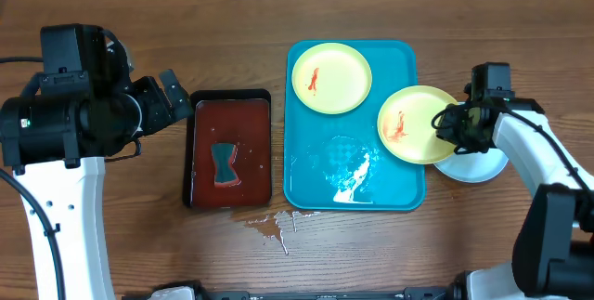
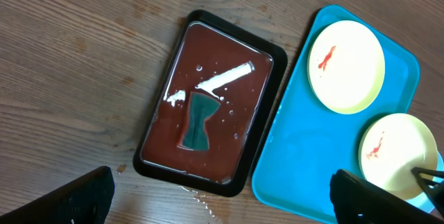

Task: Clean dirty plates on tray and stack at the side
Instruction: 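Grasp the lower yellow plate rim with the right gripper and slide it down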

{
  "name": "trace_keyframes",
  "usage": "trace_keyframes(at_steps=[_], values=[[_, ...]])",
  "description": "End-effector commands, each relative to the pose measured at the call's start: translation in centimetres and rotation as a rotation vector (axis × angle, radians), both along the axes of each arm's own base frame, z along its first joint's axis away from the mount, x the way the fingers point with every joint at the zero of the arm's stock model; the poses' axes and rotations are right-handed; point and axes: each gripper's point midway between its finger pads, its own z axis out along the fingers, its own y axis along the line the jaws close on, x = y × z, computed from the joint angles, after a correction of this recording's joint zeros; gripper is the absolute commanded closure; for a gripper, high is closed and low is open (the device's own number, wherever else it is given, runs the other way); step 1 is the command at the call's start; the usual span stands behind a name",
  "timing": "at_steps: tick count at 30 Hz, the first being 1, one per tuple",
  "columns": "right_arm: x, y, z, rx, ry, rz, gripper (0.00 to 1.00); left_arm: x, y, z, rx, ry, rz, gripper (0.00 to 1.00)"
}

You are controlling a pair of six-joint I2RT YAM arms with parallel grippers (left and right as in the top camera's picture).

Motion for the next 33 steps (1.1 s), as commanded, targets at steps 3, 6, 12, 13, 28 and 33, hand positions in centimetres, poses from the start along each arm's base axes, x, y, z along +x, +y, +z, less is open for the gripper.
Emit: trace_keyframes(at_steps=[3,6,12,13,28,33], values=[[1.4,-2.1,3.3,-0.116,-0.095,-0.032,0.58,0.0,0.2,0.4,0.012,-0.015,-0.001,0.00],[1.0,-3.6,2.3,-0.200,-0.068,-0.060,0.57,0.0,0.2,0.4,0.012,-0.015,-0.001,0.00],[0.8,-2.5,-0.6,-0.137,-0.025,-0.036,0.61,0.0,0.2,0.4,0.012,-0.015,-0.001,0.00],[0.7,-2.2,-0.9,-0.119,-0.018,-0.030,0.71,0.0,0.2,0.4,0.012,-0.015,-0.001,0.00],[-1.7,6.5,8.9,0.088,-0.113,0.178,0.96,0.0,0.2,0.4,0.012,-0.015,-0.001,0.00],[-5.2,10.7,6.4,0.101,0.021,0.270,0.96,0.0,0.2,0.4,0.012,-0.015,-0.001,0.00]])
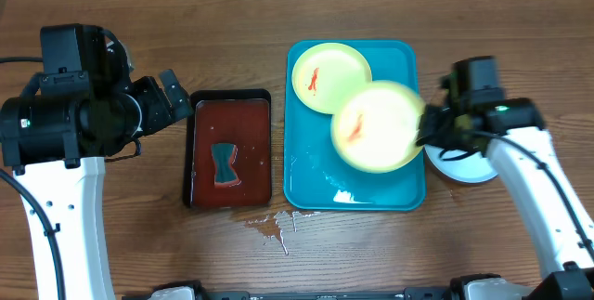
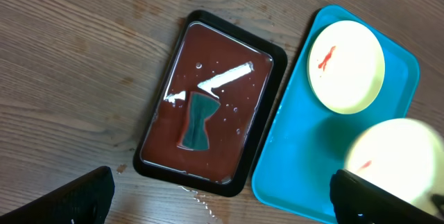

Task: Clean dirty plates on tray and stack at the side
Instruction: 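Grasp the lower yellow plate rim with the right gripper and slide it down, then grasp the sponge in the black tray with the left gripper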

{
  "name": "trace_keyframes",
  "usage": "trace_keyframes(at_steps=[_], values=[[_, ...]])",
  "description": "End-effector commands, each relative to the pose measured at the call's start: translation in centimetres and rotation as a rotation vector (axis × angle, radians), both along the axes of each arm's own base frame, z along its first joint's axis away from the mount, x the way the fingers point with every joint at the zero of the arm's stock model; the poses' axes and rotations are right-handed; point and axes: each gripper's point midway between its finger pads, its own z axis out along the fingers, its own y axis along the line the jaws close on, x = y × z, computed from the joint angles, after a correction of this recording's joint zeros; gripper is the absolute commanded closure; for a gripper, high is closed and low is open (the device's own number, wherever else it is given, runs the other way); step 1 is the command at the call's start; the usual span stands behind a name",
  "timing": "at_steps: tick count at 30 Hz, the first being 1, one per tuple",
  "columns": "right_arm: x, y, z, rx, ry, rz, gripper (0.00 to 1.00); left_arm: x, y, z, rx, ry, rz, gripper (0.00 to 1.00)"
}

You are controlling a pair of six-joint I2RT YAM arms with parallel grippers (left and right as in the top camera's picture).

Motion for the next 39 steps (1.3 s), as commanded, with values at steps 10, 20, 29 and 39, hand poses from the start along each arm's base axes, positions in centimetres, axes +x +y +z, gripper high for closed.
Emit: trace_keyframes(at_steps=[10,20,29,39], values=[[-3.1,5.5,-8.3,0.049,0.114,-0.009,0.96,0.3,0.0,0.6,0.000,-0.027,-0.006,0.00],[-0.8,5.4,-5.3,0.017,0.016,0.036,0.56,-0.2,-2.9,0.4,-0.043,-0.029,-0.194,0.04],[-0.4,6.1,2.5,0.088,-0.171,0.075,0.00,-2.2,-3.8,-8.1,0.048,0.208,-0.209,0.10],[-2.0,6.7,2.4,0.132,-0.114,0.100,0.34,-2.1,-3.8,-22.2,0.028,0.361,-0.171,0.23]])
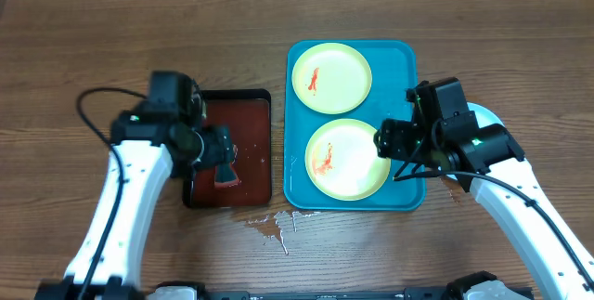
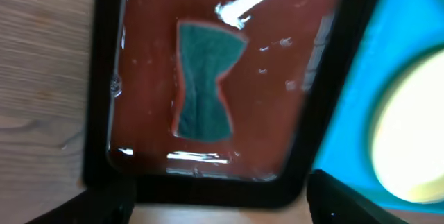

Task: Clean dirty plates on tray and stack at the side
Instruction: 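Grasp the sponge in the black tray with the left gripper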

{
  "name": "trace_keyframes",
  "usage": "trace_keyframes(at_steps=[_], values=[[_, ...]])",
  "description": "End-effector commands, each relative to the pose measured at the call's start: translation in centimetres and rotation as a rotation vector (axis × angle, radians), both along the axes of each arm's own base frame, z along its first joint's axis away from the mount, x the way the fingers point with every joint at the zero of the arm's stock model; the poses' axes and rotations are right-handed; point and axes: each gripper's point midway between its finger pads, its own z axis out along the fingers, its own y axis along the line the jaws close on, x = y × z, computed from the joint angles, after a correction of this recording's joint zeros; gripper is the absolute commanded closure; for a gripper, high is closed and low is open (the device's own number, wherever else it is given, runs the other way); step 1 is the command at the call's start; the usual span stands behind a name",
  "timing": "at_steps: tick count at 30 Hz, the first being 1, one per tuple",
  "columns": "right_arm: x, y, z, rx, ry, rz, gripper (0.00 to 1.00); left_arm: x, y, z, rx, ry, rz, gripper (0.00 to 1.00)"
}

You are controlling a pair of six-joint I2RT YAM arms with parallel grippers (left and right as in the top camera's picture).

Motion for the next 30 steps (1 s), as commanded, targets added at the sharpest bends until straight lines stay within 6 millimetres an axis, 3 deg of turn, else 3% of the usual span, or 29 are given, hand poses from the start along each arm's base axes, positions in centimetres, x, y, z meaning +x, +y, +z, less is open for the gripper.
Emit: trace_keyframes(at_steps=[1,5,10,13,18,20,22,24,26,30], values=[[0.1,0.6,0.6,0.024,-0.010,0.021,0.34,-0.6,0.2,-4.4,0.015,0.095,0.023,0.25],[0.1,0.6,0.6,0.024,-0.010,0.021,0.37,0.0,-0.1,-7.7,0.043,0.155,0.007,0.32],[-0.1,0.5,0.5,0.021,-0.004,0.021,0.35,-0.3,-0.5,-9.1,0.045,0.204,0.011,0.36],[-0.1,0.5,0.5,0.021,-0.004,0.021,0.32,-0.2,-0.5,-7.4,0.042,0.197,0.011,0.43],[-0.3,0.4,0.4,0.017,0.006,0.020,0.32,0.6,-0.6,-3.0,0.033,0.108,0.011,0.40],[-0.4,0.4,0.3,0.016,0.011,0.020,0.32,0.8,-1.0,-1.6,0.010,0.065,-0.003,0.26],[-0.4,0.4,0.3,0.014,0.014,0.020,0.32,0.8,-1.9,-0.5,-0.041,0.031,-0.022,0.00],[-0.4,0.4,0.3,0.015,0.014,0.020,0.32,0.9,-2.6,0.2,-0.083,0.007,-0.045,0.00],[-0.4,0.4,0.3,0.015,0.013,0.020,0.32,1.0,-2.5,0.1,-0.066,0.002,-0.056,0.13],[-0.4,0.4,0.3,0.014,0.014,0.019,0.32,0.9,-0.8,-2.0,0.096,0.041,-0.014,0.16]])
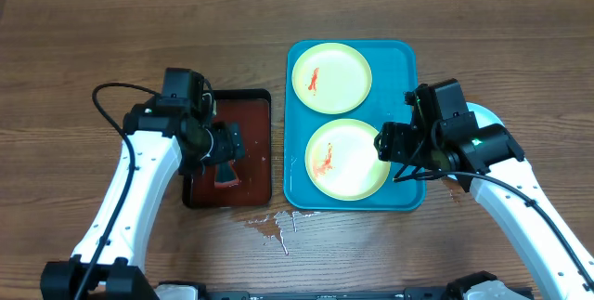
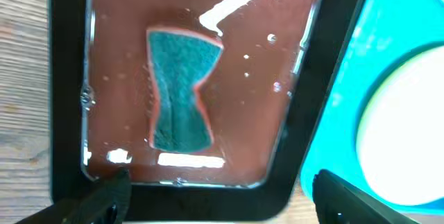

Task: Clean dirty plates on tray and stack at the side
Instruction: 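Grasp the sponge in the black tray with the left gripper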

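Two yellow plates with red stains lie on the teal tray (image 1: 408, 58): one at the far end (image 1: 331, 77), one at the near end (image 1: 345, 159). My right gripper (image 1: 386, 142) sits at the near plate's right rim, shut on it. A black basin (image 2: 316, 99) of brown water holds a green sponge (image 2: 179, 89). My left gripper (image 2: 218, 203) hangs open low over the basin, its fingers (image 2: 104, 196) spread wide near the basin's front wall, with the sponge ahead of them. In the overhead view the left gripper (image 1: 227, 144) covers part of the sponge (image 1: 225, 179).
A white dish (image 1: 484, 119) lies on the table right of the tray, partly under my right arm. Spilled water (image 1: 274, 226) marks the wood in front of the basin and tray. The table's far edge runs along the top.
My left gripper has shifted a little over the basin and remains open, with the sponge now more to the left in its view. The right gripper and the near plate have not moved.
First my right gripper held a stained plate at the tray's right edge, over the white dish, while the left arm stood raised at the left. Then the plate was lifted over the tray's middle. After that it lay on the tray's near end, and my left gripper was over the basin.
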{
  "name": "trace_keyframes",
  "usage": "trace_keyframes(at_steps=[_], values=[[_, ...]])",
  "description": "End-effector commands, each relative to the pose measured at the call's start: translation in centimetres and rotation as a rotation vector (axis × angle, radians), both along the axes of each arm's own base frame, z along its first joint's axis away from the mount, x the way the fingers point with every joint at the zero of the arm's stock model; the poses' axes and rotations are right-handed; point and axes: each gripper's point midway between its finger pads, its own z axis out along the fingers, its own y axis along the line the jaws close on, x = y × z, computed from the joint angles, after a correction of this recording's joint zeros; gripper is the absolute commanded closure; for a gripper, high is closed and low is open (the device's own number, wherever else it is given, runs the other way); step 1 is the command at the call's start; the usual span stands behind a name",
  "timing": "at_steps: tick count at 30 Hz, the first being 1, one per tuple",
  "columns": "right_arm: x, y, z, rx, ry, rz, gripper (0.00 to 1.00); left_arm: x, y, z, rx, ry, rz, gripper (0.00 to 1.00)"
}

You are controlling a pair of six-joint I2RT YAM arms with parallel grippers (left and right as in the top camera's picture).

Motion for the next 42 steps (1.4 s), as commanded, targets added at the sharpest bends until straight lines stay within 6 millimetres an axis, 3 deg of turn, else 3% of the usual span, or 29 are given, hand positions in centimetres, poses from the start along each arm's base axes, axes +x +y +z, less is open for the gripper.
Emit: trace_keyframes(at_steps=[1,8,14,19,21,29,30,32,36,42], values=[[0.2,0.3,0.6,0.010,-0.014,0.009,0.32,-0.3,1.2,-2.2,0.141,0.048,0.030,0.16],[-0.1,0.2,0.4,0.005,0.000,0.008,0.32,-1.0,0.8,-7.1,0.163,0.186,0.034,0.23],[-0.3,0.1,0.3,0.002,0.008,0.008,0.32,-1.2,1.6,-9.8,0.167,0.266,0.082,0.43],[-0.3,0.1,0.2,0.001,0.010,0.007,0.33,-1.0,1.6,-10.2,0.166,0.264,0.081,0.69],[-0.3,0.1,0.2,0.001,0.010,0.007,0.33,-0.8,1.6,-10.1,0.161,0.259,0.082,0.96],[-0.3,0.1,0.2,0.001,0.010,0.007,0.33,-0.3,0.9,-7.6,0.123,0.220,0.058,0.96],[-0.3,0.1,0.2,0.001,0.010,0.007,0.33,-0.3,0.9,-7.3,0.121,0.212,0.059,0.93],[-0.3,0.1,0.2,0.001,0.010,0.007,0.33,-0.3,0.9,-7.0,0.123,0.202,0.058,0.67],[-0.3,0.1,0.2,0.001,0.010,0.007,0.33,-0.4,1.3,-7.2,0.146,0.205,0.034,0.41],[-0.3,0.1,0.2,0.001,0.011,0.007,0.33,0.1,2.5,-7.8,0.212,0.175,0.042,0.45]])
